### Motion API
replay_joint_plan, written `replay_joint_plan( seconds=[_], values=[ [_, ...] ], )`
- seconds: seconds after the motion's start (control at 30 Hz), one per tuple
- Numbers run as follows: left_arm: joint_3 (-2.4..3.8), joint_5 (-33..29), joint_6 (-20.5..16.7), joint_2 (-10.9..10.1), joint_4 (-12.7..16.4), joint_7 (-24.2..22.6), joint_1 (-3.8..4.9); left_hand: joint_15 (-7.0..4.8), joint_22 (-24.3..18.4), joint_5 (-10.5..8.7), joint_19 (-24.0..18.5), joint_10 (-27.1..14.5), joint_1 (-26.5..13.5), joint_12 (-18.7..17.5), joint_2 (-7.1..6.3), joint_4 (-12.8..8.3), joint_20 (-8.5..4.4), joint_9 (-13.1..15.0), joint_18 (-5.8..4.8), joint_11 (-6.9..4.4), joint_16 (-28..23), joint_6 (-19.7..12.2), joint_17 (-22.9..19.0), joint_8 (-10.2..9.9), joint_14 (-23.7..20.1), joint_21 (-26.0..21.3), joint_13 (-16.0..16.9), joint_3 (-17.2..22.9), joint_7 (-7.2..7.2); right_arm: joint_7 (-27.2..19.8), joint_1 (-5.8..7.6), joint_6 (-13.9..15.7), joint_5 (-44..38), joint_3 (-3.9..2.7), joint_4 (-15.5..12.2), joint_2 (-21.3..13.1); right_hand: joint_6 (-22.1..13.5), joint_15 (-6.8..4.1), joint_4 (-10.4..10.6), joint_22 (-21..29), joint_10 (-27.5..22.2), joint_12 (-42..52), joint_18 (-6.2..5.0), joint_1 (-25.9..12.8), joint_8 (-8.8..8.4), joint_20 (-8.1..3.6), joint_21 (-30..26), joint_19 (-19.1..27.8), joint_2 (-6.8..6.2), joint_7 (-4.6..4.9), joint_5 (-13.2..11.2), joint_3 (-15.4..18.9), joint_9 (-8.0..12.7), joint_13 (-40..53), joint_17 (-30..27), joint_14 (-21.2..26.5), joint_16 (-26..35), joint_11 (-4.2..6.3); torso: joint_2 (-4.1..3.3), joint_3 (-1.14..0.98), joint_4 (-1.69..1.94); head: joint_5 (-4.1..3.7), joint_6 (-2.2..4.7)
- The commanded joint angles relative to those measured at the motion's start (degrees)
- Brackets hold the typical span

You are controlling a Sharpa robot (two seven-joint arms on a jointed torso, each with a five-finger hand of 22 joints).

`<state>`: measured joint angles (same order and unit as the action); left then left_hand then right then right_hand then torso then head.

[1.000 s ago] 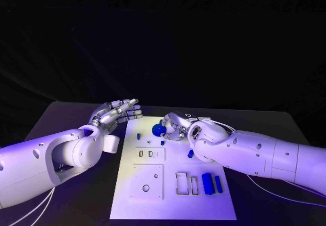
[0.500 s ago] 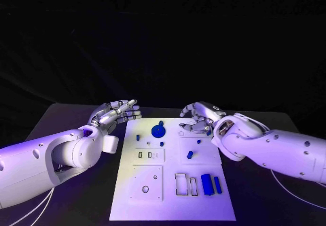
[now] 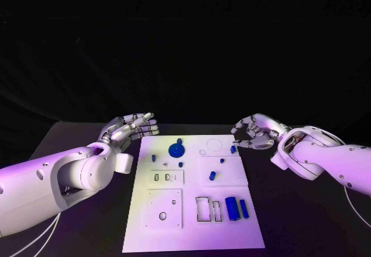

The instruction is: Assemble the parts on the task board

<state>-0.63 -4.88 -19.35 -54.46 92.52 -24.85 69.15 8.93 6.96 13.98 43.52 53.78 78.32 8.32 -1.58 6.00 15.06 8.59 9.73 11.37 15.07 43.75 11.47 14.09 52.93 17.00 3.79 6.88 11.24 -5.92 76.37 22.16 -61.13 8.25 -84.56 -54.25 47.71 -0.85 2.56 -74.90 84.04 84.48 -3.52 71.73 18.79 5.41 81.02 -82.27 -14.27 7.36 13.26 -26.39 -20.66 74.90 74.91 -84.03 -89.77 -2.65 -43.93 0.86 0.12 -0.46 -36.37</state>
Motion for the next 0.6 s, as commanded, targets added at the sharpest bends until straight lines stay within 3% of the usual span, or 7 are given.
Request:
replay_joint_plan(
  seconds=[0.03,0.13,0.17,0.3,0.43,0.6],
  values=[
    [0.03,-0.1,1.9,0.2,-0.1,-0.5,0.01,0.08,-0.1,-0.04,0.3,0.6,-0.1,-0.3,0.33,-0.2,0.16,0.1,0.64,-0.12,-0.2,0.6,0.1,0.4,-0.1,-0.3,0.1,-0.2,2.19,-3.4,-1.04,-2.4,0.6,0.12,2.1,0.0,-0.6,0.12,-0.7,-5.5,0.8,-0.3,0.51,0.9,-1.19,-0.08,-0.2,-0.1,-0.03,0.71,-0.5,0.2,0.5,8.7,15.1,-6.0,-0.2,-0.63,0.08,-0.49,-0.14,0.01,0.1],
    [0.03,-0.1,2.2,0.3,-0.1,-0.4,-0.02,0.06,-0.1,-0.04,0.3,0.7,0.0,-0.2,0.39,-0.2,0.15,0.2,0.65,-0.15,-0.2,0.7,0.1,0.5,0.0,-0.3,0.1,-0.1,2.15,-3.5,-2.19,-2.0,-0.5,0.18,4.3,0.4,-1.3,0.49,-0.9,-5.5,0.7,-0.4,0.52,1.2,-1.8,0.22,-0.2,-0.1,0.05,1.1,-0.3,0.3,0.8,8.5,15.1,-6.0,-0.2,-1.01,0.01,-0.64,-0.1,0.02,0.11],
    [0.02,-0.1,2.3,0.3,-0.1,-0.4,-0.03,0.06,-0.1,-0.04,0.3,0.7,0.0,-0.2,0.39,-0.2,0.15,0.2,0.65,-0.15,-0.2,0.7,0.1,0.5,0.0,-0.3,0.1,-0.1,2.15,-3.4,-2.56,-1.9,-0.7,0.19,4.9,0.6,-1.7,0.64,-1.0,-5.5,0.7,-0.5,0.5,1.3,-2.11,0.38,-0.2,-0.1,0.08,1.25,-0.2,0.5,1.0,8.5,15.1,-6.0,-0.2,-1.17,-0.01,-0.57,-0.11,0.0,0.11],
    [0.02,-0.1,2.4,0.4,-0.2,-0.4,-0.06,0.06,-0.1,-0.04,0.3,0.7,0.0,-0.2,0.39,-0.2,0.15,0.2,0.65,-0.15,-0.2,0.7,0.1,0.5,0.0,-0.3,0.1,-0.1,2.15,-2.9,-3.58,-1.2,-1.3,0.21,7.0,1.5,-2.1,0.79,-1.1,-5.6,0.6,-0.5,0.51,1.5,-2.41,0.53,-0.2,-0.2,0.26,1.4,0.1,0.6,1.2,8.4,15.1,-6.0,-0.2,-1.31,-0.09,-0.63,-0.12,-0.07,0.15],
    [0.02,-0.1,2.4,0.4,-0.1,-0.3,-0.07,0.06,-0.1,-0.04,0.3,0.7,0.0,-0.2,0.39,-0.2,0.15,0.2,0.65,-0.15,-0.2,0.7,0.1,0.5,0.0,-0.3,0.1,-0.1,2.15,-1.7,-4.12,-0.3,-1.5,0.22,8.6,2.4,-2.6,0.96,-1.0,-5.4,0.3,-0.8,0.46,1.5,-2.85,0.73,-0.4,-0.1,0.51,1.6,0.6,0.8,1.4,8.1,15.1,-6.0,-0.2,-1.5,-0.14,-0.48,-0.02,-0.32,0.12],
    [0.02,-0.1,2.3,0.4,0.0,-0.3,-0.08,0.03,-0.1,-0.06,0.4,0.8,0.0,-0.2,0.43,-0.3,0.14,0.2,0.66,-0.19,-0.2,0.7,0.1,0.5,0.0,-0.3,0.1,-0.1,2.11,-0.8,-4.45,0.3,-1.6,0.22,9.7,3.5,-3.3,1.11,-1.0,-5.5,0.2,-0.9,0.47,1.6,-3.3,0.87,-0.4,-0.1,0.65,1.79,0.9,1.1,1.7,8.0,15.1,-6.0,-0.2,-1.66,-0.27,-0.64,0.01,-0.4,-0.01]
  ],
)
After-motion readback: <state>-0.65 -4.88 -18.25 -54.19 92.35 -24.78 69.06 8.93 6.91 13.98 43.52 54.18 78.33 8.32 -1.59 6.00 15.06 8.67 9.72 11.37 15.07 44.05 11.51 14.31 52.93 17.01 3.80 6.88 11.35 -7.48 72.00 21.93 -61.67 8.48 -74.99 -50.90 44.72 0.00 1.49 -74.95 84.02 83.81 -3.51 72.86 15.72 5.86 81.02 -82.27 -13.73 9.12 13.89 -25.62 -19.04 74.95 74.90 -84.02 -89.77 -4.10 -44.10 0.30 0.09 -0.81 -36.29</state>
